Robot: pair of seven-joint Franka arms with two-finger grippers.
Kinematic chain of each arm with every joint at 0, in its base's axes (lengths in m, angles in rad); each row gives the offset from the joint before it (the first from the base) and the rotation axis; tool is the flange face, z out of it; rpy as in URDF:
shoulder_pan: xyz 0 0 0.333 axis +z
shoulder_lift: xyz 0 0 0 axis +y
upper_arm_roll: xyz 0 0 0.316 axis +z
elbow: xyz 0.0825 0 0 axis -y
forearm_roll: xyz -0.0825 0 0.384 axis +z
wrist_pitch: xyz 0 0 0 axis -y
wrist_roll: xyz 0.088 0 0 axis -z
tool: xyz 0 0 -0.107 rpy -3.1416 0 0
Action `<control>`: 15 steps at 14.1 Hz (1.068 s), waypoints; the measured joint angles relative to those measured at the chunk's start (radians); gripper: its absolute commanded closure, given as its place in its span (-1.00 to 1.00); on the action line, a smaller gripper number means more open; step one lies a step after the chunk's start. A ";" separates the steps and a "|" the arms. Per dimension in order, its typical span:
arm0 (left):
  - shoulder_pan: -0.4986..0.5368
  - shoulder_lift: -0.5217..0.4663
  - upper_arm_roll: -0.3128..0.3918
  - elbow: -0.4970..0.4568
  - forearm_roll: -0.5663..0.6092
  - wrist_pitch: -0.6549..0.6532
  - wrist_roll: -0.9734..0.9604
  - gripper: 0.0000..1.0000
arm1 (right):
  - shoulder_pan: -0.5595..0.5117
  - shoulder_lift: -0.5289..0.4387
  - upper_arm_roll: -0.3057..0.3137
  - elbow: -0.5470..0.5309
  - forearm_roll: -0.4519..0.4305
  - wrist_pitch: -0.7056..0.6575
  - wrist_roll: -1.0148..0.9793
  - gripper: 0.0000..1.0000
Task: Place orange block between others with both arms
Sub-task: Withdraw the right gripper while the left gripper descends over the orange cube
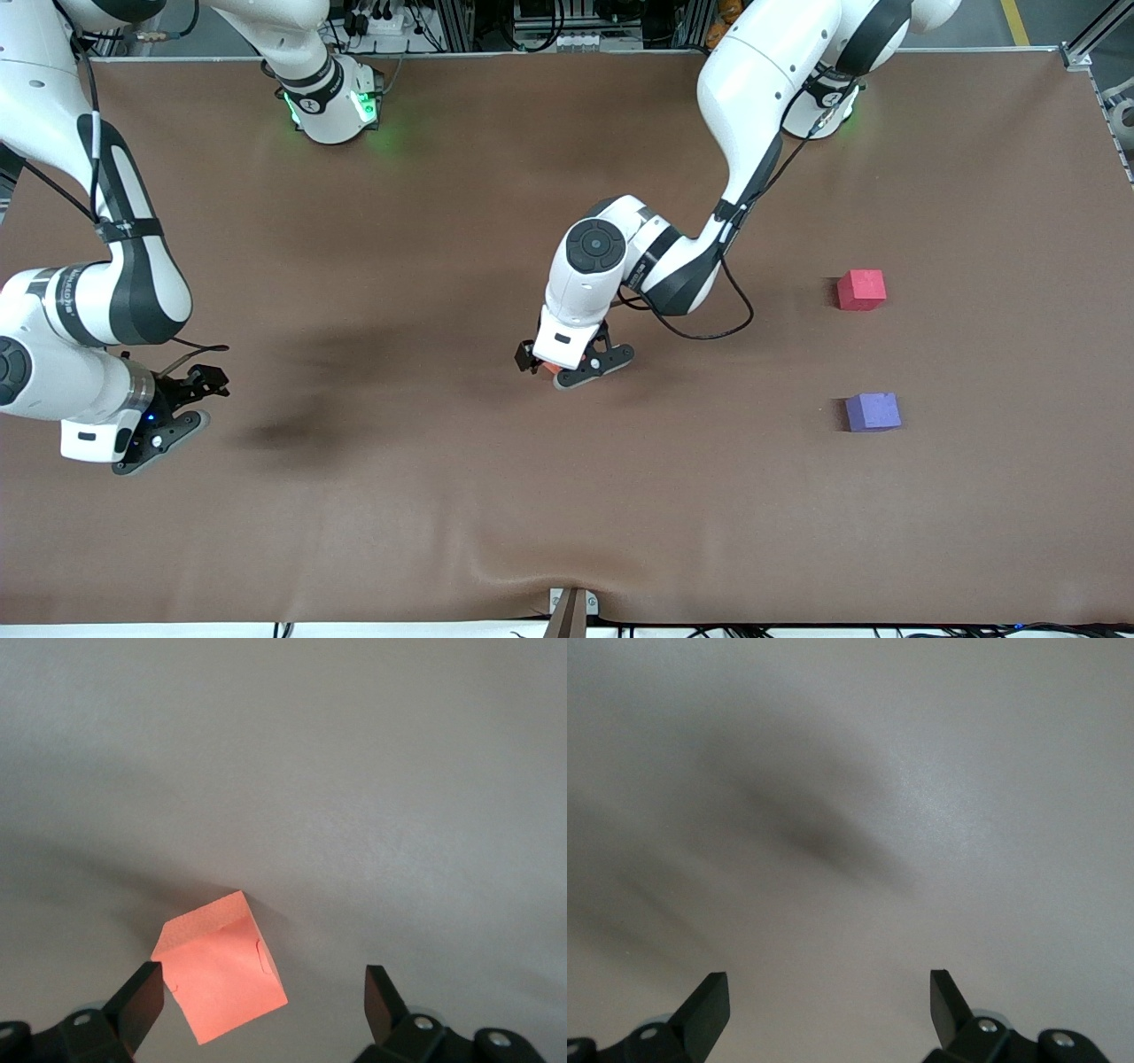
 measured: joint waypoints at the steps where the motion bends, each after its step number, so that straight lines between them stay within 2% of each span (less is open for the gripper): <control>1: 0.000 0.005 0.000 0.000 0.000 0.000 -0.028 -1.00 | 0.000 0.000 0.000 0.000 0.000 0.000 0.000 -1.00; 8: -0.010 0.022 -0.002 0.000 0.000 -0.068 -0.136 -1.00 | 0.000 0.000 0.000 0.000 0.000 0.000 0.000 -1.00; 15: -0.015 0.038 -0.002 0.000 0.000 -0.042 -0.236 -1.00 | 0.000 0.000 -0.001 0.000 0.000 0.000 0.000 -1.00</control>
